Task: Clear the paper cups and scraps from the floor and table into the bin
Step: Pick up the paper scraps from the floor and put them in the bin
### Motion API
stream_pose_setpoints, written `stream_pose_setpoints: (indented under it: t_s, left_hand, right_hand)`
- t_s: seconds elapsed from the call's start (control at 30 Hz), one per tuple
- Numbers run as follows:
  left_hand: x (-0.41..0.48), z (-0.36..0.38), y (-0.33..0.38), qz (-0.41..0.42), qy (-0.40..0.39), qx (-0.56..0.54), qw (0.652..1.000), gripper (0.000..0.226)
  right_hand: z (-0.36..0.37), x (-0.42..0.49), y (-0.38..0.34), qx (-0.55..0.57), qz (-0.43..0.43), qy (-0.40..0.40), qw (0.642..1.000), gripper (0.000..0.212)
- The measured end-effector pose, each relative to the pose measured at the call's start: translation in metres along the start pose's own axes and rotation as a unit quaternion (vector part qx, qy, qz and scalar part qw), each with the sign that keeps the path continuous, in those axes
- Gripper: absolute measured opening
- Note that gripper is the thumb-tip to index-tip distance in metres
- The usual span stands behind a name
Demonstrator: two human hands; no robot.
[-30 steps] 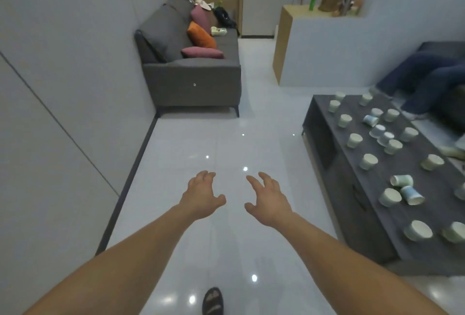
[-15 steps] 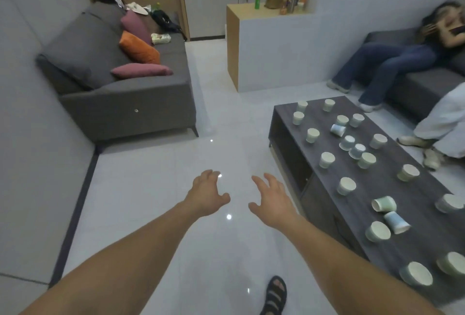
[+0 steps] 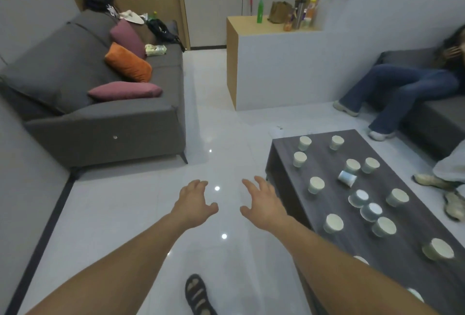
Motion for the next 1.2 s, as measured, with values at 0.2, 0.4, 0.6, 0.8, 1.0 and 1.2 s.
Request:
stream_pose_setpoints:
  t_s: [0.2, 0.4, 0.6, 0.8, 1.0, 1.2]
  left_hand:
    - [0.134, -0.057, 0.009, 0.024, -0.017, -0.002, 1.0, 0.077]
    - [0.256, -0.124, 0.039, 0.061, -0.026, 0.027, 0.997, 0.077]
    - [0.38, -0.152, 0.086, 0.08, -0.051, 0.044, 0.995, 0.077]
    - [0.5, -0.183, 0.143, 0.081, -0.063, 0.045, 0.994, 0.075]
    - [0.607, -0.214, 0.19, 0.075, -0.065, 0.04, 0.994, 0.075]
    - [0.729, -0.227, 0.221, 0.086, -0.103, 0.047, 0.99, 0.075]
  right_hand:
    - [-0.046, 0.126, 0.011, -0.005, 0.025, 0.014, 1.0, 0.075]
    - [-0.095, 0.237, 0.027, 0.025, 0.066, 0.024, 0.997, 0.076]
    - [-0.134, 0.346, 0.066, 0.037, 0.083, 0.022, 0.996, 0.077]
    - [-0.191, 0.468, 0.118, 0.045, 0.095, 0.019, 0.994, 0.077]
    - [-0.256, 0.567, 0.157, 0.034, 0.086, 0.019, 0.996, 0.077]
    - [-0.289, 0.669, 0.2, 0.042, 0.117, 0.002, 0.992, 0.078]
Point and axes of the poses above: each hand's wrist, its own x-axis towards the middle knuckle, its own z-axis out of the palm, y = z × x, the point moved 7 cm from there along x, towards the middle knuckle, and after that the axes turned 8 degrees about -y, right-handed, at the moved point
